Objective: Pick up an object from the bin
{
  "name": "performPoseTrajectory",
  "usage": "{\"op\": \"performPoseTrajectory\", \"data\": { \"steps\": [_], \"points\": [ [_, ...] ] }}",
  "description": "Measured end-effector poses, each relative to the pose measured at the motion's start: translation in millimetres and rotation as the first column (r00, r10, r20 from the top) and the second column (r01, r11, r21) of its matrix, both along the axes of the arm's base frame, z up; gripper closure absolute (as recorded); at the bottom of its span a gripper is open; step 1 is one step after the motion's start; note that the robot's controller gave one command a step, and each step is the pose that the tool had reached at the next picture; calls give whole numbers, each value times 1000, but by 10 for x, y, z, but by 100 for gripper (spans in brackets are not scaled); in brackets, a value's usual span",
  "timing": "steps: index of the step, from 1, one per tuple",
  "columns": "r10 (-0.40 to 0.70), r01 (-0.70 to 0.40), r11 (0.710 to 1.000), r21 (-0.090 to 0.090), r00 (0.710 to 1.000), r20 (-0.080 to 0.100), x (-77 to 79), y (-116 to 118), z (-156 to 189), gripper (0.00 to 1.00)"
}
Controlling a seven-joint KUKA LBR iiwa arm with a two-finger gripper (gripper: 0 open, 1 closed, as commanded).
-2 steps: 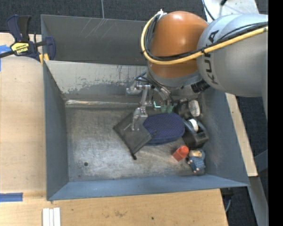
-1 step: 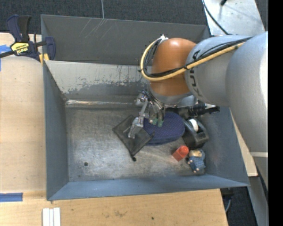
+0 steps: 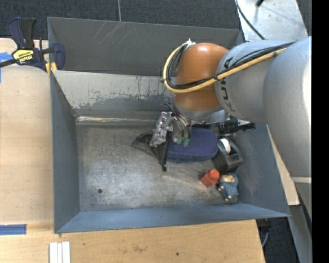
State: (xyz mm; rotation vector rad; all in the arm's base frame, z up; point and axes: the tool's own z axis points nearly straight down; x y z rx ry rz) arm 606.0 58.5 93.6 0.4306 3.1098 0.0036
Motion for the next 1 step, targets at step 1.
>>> {"op": "performPoseTrajectory", "data": {
  "steps": [1],
  "points": [
    [66, -66, 998, -2, 998, 10, 1, 86, 1301, 100]
  ]
}}
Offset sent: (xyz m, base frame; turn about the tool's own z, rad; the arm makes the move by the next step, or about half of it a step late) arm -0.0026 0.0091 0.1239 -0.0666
